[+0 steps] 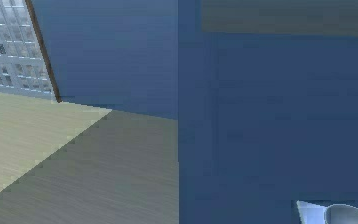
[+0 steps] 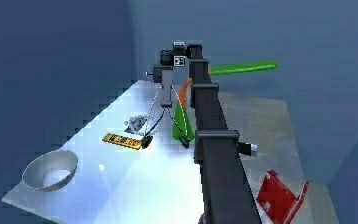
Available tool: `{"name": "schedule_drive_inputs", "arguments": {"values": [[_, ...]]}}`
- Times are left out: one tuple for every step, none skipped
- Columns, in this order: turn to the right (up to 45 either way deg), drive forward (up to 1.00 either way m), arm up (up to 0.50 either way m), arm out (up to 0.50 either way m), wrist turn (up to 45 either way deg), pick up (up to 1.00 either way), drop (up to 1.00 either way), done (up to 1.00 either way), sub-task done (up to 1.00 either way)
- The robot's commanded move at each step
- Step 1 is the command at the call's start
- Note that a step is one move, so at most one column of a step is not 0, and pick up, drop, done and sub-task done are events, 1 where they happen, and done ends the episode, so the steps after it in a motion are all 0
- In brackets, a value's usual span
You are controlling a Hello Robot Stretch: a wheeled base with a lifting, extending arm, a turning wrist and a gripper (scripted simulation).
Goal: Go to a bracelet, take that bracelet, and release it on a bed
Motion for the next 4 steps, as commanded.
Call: {"name": "schedule_drive_inputs", "arguments": {"values": [[0.0,0.0,0.0,0.0,45.0,0.0,0.0,0.0,0.0],[0.0,0.0,0.0,0.0,45.0,0.0,0.0,0.0,0.0],[0.0,0.0,0.0,0.0,42.0,0.0,0.0,0.0,0.0],[0.0,0.0,-0.3,0.0,0.0,0.0,0.0,0.0,0.0]]}}
